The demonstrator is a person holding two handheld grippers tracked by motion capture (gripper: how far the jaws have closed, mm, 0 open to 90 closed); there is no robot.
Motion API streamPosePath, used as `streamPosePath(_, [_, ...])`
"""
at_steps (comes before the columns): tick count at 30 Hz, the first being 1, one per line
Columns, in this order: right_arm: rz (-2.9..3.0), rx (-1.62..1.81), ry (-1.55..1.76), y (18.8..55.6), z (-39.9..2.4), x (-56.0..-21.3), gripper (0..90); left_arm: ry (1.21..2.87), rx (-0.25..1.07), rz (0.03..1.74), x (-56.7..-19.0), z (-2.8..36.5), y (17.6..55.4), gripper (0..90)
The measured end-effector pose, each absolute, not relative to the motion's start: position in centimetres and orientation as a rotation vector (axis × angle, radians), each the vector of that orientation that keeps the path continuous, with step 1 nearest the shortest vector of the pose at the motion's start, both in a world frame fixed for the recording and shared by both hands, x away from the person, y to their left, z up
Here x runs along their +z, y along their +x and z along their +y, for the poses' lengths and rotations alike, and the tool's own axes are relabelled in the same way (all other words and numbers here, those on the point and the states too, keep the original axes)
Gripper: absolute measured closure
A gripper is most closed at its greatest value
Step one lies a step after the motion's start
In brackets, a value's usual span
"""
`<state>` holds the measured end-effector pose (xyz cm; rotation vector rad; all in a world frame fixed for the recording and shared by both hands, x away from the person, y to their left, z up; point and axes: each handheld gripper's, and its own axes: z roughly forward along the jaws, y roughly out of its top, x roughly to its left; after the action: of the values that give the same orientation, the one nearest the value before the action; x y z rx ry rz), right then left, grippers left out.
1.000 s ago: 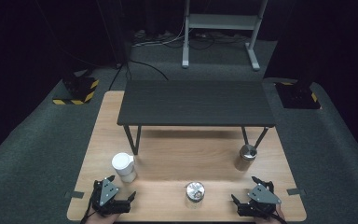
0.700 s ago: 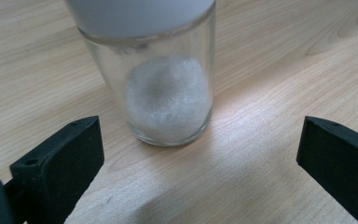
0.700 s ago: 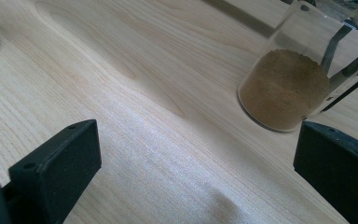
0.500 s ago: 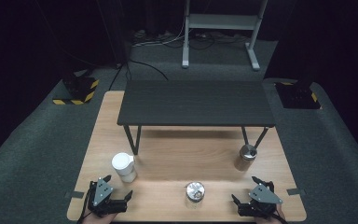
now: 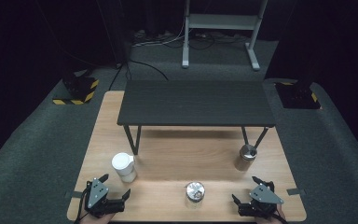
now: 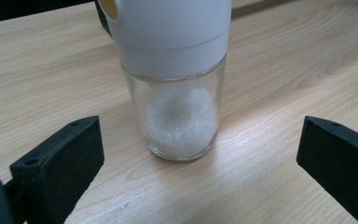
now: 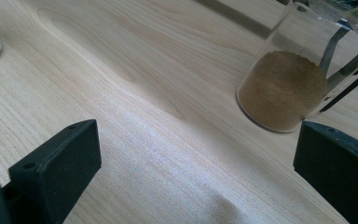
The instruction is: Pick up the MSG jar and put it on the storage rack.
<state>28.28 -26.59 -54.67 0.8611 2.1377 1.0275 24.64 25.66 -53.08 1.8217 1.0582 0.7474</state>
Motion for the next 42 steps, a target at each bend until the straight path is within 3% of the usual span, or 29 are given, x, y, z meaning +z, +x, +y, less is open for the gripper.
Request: streamPosePath(42, [2.147,1.031,0.845,28.2,-26.5,-54.7,0.0,1.756,0.76,1.047,-51.0,25.0,26.8,0.7])
